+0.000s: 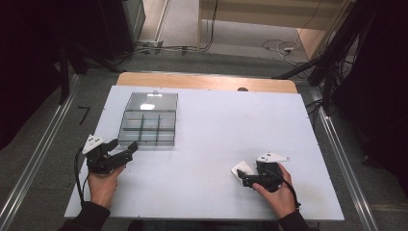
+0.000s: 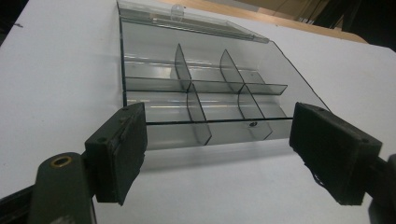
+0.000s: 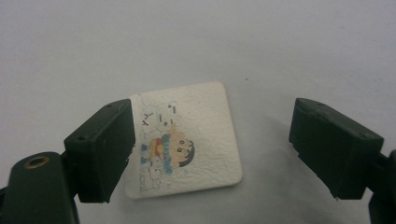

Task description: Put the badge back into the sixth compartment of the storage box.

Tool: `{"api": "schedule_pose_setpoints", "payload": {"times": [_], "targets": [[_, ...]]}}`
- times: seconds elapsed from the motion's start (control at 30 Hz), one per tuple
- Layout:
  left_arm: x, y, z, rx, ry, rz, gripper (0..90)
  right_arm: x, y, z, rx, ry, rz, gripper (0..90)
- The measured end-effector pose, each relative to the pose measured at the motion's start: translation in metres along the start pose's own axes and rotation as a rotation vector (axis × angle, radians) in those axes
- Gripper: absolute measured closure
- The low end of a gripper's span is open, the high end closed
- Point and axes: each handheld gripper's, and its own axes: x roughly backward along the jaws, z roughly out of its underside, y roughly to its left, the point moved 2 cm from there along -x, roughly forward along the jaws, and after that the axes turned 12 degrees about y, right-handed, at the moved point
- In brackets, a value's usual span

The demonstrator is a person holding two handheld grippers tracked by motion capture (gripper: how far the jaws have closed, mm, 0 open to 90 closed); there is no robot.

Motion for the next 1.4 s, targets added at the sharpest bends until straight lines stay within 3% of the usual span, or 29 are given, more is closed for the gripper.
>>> {"api": "schedule_pose_setpoints", "payload": {"times": [0.5, 0.67, 1.13, 1.4], "targets": [[0.0, 0.0, 0.0, 0.0, 0.001, 0.001, 19.8, -0.005, 0.015, 0.0, 0.098, 0.046, 0.034, 14.7], [-0.001, 0.0, 0.0, -0.001, 0.004, 0.0, 19.8, -0.004, 0.017, -0.002, 0.104, 0.068, 0.047, 20.0], [-0.002, -0.001, 0.0, -0.003, 0.007, 0.0, 19.8, -0.003, 0.017, -0.011, 0.111, 0.143, 0.051, 23.4], [-0.002, -0.001, 0.0, -0.005, 0.008, 0.001, 19.8, -0.003, 0.019, -0.014, 0.112, 0.156, 0.051, 30.5]]}}
